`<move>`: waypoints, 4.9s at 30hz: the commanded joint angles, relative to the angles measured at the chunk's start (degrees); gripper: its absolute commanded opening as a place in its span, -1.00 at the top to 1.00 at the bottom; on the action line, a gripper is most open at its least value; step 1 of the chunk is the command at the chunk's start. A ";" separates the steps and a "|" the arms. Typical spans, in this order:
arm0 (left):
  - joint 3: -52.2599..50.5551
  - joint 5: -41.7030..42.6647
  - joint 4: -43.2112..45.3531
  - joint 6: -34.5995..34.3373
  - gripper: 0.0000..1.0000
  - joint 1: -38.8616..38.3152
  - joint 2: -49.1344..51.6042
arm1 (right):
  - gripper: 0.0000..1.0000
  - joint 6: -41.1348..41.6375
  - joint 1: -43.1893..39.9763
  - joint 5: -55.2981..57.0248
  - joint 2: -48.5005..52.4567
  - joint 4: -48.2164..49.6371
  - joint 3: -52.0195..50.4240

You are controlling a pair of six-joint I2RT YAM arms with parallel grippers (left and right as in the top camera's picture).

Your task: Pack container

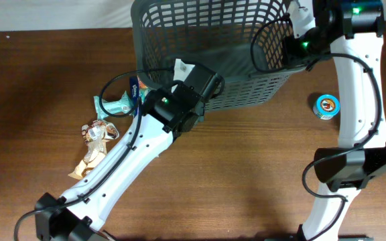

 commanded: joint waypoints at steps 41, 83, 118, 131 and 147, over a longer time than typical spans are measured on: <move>1.11 -1.79 1.07 1.01 -0.62 4.87 0.17 | -0.59 0.44 1.68 0.90 -0.22 -1.05 -0.17; 1.22 -22.10 -17.79 -6.29 -0.99 6.60 -27.67 | -0.98 25.68 -25.90 10.49 -20.24 -6.27 22.84; 1.22 -21.99 -23.85 -11.04 -0.99 25.62 -27.21 | -0.98 53.31 -34.49 20.22 -10.03 2.01 -19.71; 1.22 -21.99 -23.85 -11.04 -0.99 25.62 -27.21 | -0.97 46.23 -36.44 15.67 -8.87 12.04 -32.63; 1.22 -21.99 -23.85 -11.04 -0.99 25.62 -27.21 | -0.98 45.13 -36.85 14.21 -8.87 19.34 -42.95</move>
